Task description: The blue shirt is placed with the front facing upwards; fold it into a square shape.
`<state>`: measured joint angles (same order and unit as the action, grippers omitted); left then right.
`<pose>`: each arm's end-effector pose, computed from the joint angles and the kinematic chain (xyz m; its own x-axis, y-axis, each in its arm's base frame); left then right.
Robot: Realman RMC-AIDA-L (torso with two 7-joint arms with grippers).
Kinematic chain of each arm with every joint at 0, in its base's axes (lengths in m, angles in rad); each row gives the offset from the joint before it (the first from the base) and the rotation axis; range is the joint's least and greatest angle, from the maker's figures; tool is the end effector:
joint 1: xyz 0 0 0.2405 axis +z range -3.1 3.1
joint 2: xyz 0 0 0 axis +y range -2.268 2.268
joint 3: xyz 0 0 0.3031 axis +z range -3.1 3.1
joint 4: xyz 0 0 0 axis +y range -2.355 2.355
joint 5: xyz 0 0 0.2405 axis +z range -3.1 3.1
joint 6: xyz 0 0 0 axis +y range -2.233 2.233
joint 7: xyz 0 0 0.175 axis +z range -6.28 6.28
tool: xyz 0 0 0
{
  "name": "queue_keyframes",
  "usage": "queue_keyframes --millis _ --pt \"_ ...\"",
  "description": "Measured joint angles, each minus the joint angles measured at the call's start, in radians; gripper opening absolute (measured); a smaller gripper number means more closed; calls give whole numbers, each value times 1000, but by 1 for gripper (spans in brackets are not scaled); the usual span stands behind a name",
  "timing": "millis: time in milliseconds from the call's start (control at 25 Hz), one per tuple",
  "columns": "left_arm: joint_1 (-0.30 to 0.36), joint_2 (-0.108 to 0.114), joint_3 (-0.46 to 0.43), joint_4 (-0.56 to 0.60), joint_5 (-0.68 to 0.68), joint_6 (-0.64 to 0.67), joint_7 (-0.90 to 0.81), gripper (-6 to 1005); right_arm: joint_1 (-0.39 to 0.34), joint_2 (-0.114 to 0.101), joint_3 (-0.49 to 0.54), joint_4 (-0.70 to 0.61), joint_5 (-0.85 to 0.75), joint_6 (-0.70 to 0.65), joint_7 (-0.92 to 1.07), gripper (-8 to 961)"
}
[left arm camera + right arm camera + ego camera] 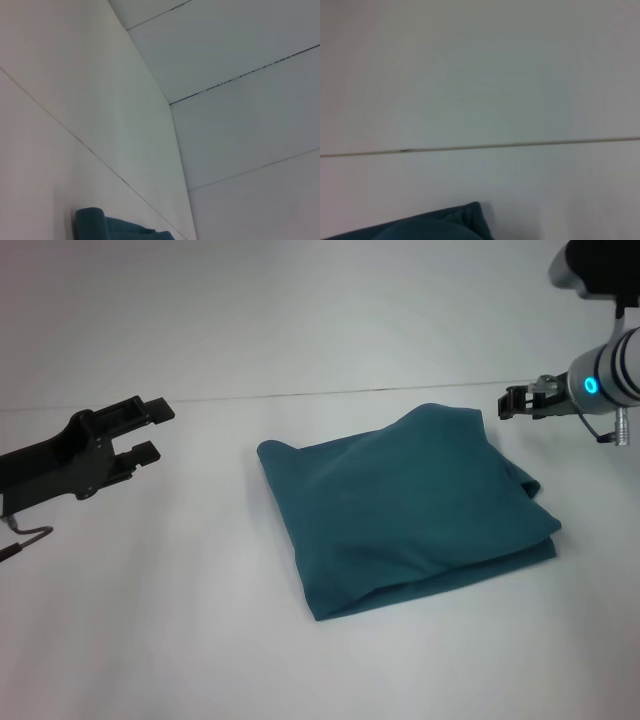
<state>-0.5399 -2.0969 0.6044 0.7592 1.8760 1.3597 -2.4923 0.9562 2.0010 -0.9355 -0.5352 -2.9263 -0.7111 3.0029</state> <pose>-0.3008 0.4385 -0.0014 -0.1457 0.7653 0.6269 0.9198 -0.1285 0.3707 0.2918 0.5701 -0.0105 0.4028 -0.7791 -0.4804 -0.7661 0.0002 -0.6427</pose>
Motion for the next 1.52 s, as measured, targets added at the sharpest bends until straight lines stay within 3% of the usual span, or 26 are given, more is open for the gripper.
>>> queue_keyframes --millis 200,680,960,1240,1520 --pt "1 0 0 2 0 1 -5 752 -35 20 6 -131 39 -186 -52 442" --pt "6 2 0 0 0 3 0 752 -107 16 6 -240 268 -532 -177 441" --pt "8 0 0 0 0 3 1 752 -126 5 6 -242 287 -621 -184 440" --pt "11 0 0 0 0 1 1 753 -136 -8 18 -268 193 -631 -155 439" --pt "10 0 0 0 0 2 0 753 -163 7 27 -414 94 -625 -99 438"
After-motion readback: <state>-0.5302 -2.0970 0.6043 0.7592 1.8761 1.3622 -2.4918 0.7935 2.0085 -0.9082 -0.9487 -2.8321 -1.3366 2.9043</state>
